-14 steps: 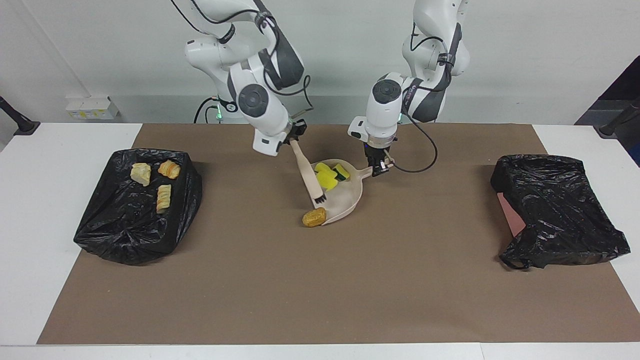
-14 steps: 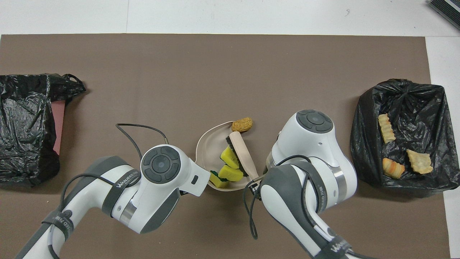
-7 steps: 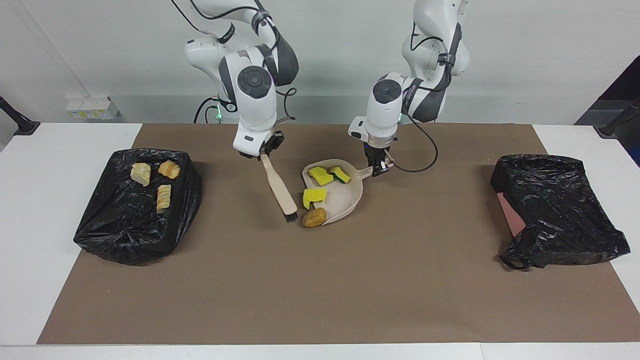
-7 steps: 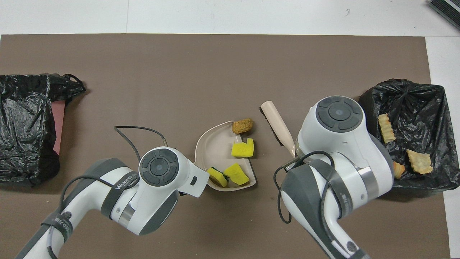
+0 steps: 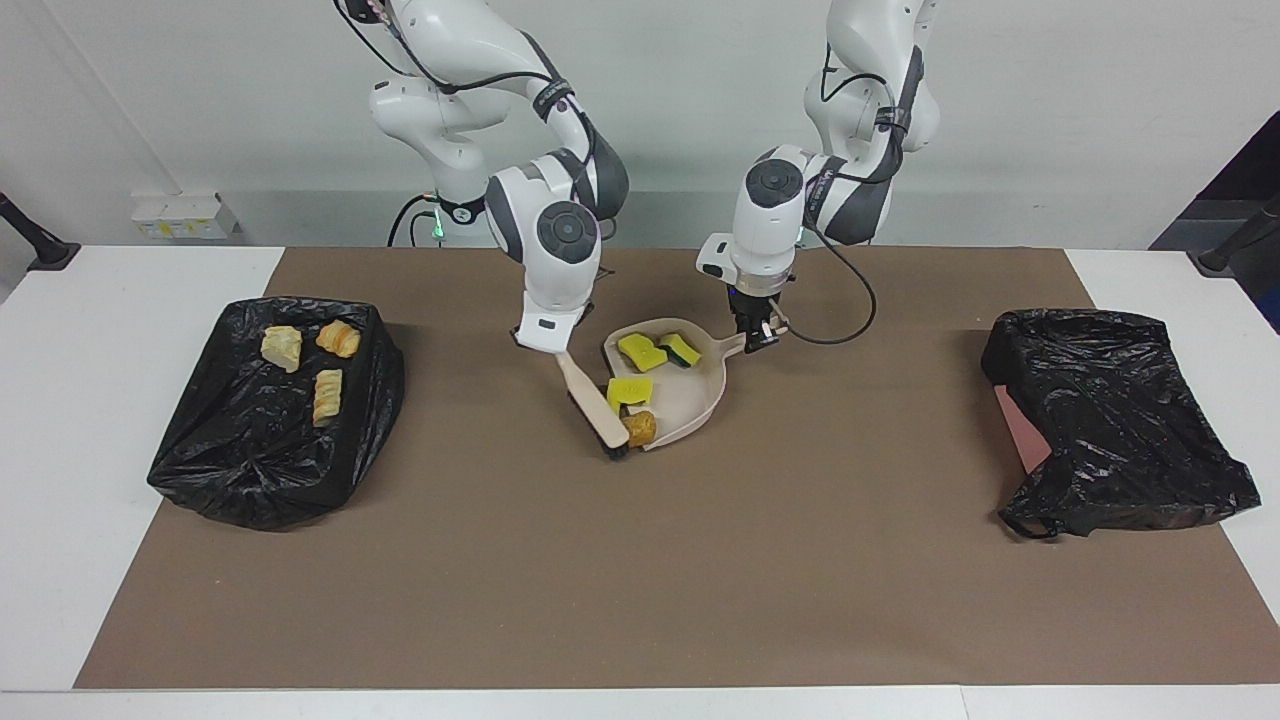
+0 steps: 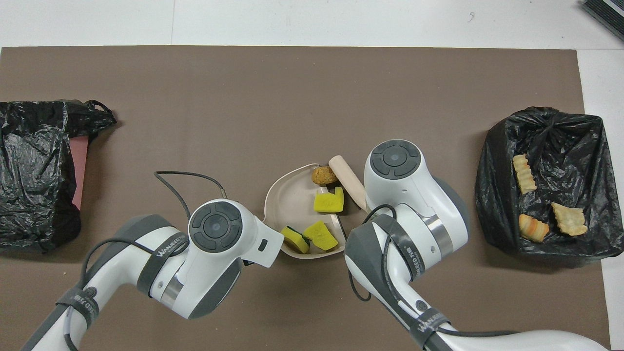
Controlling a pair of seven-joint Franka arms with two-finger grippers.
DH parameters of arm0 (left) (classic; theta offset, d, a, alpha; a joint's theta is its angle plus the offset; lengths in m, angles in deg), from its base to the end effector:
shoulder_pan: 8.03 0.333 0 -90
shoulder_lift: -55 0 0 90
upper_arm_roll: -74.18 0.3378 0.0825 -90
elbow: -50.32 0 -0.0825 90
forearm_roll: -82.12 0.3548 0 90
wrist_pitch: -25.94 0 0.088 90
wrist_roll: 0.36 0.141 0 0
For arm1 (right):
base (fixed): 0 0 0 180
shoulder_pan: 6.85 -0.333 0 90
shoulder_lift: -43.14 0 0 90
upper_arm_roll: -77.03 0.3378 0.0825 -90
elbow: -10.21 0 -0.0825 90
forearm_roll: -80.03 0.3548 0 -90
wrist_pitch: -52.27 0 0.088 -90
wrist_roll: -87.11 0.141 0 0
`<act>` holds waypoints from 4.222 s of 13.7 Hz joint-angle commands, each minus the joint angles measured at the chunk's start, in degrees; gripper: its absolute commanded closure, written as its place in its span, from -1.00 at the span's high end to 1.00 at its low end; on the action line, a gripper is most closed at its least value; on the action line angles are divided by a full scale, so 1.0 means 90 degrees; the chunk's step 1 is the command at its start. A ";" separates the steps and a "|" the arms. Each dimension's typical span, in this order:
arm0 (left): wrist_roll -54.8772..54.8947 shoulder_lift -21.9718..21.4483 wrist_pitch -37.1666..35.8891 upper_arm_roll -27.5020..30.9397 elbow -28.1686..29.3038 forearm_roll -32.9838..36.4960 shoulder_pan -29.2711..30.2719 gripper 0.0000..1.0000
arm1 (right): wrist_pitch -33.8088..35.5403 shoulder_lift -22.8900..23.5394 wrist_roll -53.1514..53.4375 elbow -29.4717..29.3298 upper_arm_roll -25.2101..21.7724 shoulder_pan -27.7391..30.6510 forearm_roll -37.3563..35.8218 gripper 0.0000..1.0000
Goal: Sweep and dump trash in bin
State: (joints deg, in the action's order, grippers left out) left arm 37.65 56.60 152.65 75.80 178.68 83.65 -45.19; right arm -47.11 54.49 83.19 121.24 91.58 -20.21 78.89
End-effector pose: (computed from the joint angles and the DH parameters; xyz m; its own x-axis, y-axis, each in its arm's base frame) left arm 0.4051 -0.2874 0.3580 0.2663 -0.9622 -0.0579 -0.9633 -0.2677 0.0183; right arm 0.4599 0.2361 0.3665 0.7730 0.5070 -0.3813 0.5270 -0.8478 -0.0588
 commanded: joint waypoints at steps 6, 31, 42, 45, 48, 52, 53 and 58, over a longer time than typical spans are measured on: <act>-0.0092 -0.0168 0.0471 0.0054 0.0484 0.0103 0.0018 -1.00 | 0.0321 -0.0899 0.0044 0.0691 0.0034 -0.0040 0.1416 -1.00; 0.4709 0.1022 -0.3481 0.0074 -0.3967 -0.0785 0.3844 -1.00 | -0.1622 -0.1730 0.4849 0.2203 0.0063 -0.2129 0.1963 -1.00; 0.7387 0.1619 -0.3261 0.0123 -0.5043 -0.0026 0.5798 -1.00 | -0.2570 -0.1593 0.4859 0.2820 0.0053 -0.2491 0.1963 0.02; 0.8106 0.1755 -0.2899 0.0132 -0.5102 0.0298 0.6451 -1.00 | -0.2503 -0.1418 0.4849 0.2392 0.0034 -0.2413 0.1865 1.00; 0.8530 0.2164 -0.2761 0.0142 -0.5821 0.0901 0.6814 -1.00 | -0.2414 -0.1437 0.4752 0.1922 -0.0005 -0.1838 0.1467 1.00; 0.8473 0.2381 -0.1962 0.0103 -0.6099 0.2024 0.6679 -1.00 | -0.2473 -0.1309 0.4371 0.1425 -0.0005 -0.0735 0.0597 1.00; 0.8434 0.2381 -0.1777 0.0113 -0.6040 0.2269 0.6543 -1.00 | -0.2463 -0.1368 0.4361 0.1307 -0.0005 -0.0481 0.0412 1.00; 0.7184 0.2030 -0.1560 0.0113 -0.5280 0.3938 0.6035 -1.00 | -0.2385 -0.1232 0.3153 0.0585 -0.0579 0.0302 -0.0732 1.00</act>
State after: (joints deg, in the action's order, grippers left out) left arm 105.99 77.32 137.31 76.18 127.09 114.03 11.30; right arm -69.50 42.16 116.46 129.74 88.98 -18.56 74.41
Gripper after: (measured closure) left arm 0.687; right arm 0.000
